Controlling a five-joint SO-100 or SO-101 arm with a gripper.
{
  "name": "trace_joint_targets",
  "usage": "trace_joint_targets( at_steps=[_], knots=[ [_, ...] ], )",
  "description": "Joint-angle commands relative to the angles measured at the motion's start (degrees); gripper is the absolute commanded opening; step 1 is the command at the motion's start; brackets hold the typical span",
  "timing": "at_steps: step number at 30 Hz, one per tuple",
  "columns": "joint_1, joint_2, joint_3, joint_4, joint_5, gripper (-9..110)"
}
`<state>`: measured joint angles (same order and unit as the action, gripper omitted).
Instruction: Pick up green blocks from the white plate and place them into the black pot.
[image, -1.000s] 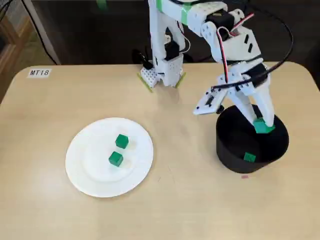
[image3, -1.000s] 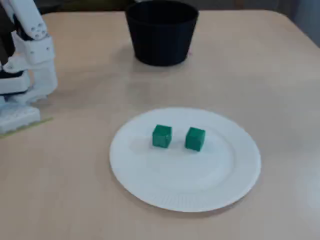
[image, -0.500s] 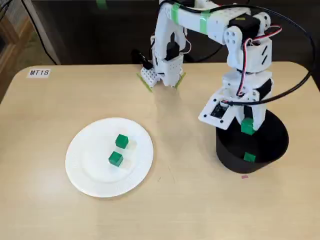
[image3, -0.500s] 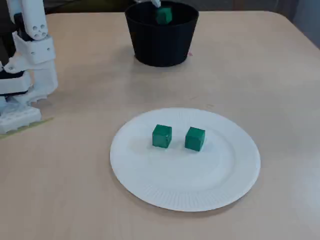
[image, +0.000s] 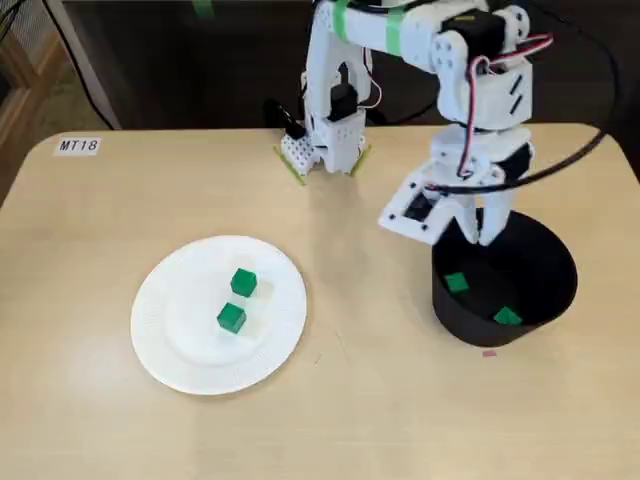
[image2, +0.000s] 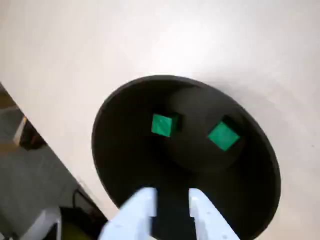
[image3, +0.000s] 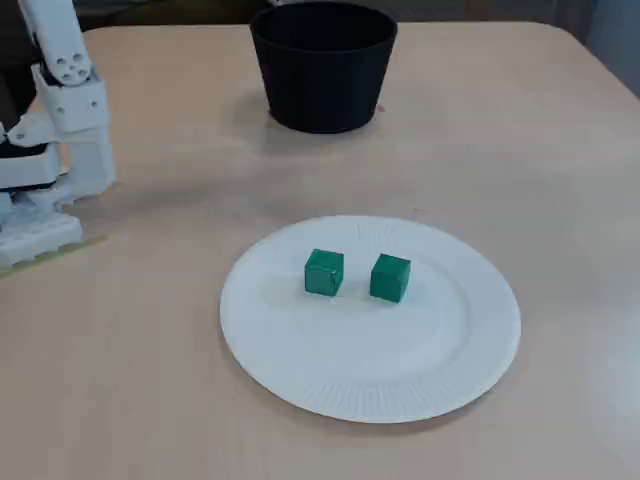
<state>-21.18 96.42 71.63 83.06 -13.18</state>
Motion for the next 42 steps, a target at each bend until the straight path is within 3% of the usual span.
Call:
trace_joint_targets(
  at_steps=[1, 8, 13, 26, 31, 34, 42],
  knots=[
    [8.61, 3.25, -2.46, 0.97, 3.16, -2],
    [25.93, 4.39, 4.39, 1.05, 13.62, -2],
    [30.32, 18.98, 28.56, -16.0, 23.91, -2],
    [40.17, 15.47, 39.55, -20.39, 24.17, -2],
    [40.69, 11.6, 39.29, -19.25, 23.29, 21],
    [40.96, 9.32, 39.46, -19.16, 22.32, 29],
    [44.03, 3.69, 37.97, -21.53, 19.07, 30]
  ],
)
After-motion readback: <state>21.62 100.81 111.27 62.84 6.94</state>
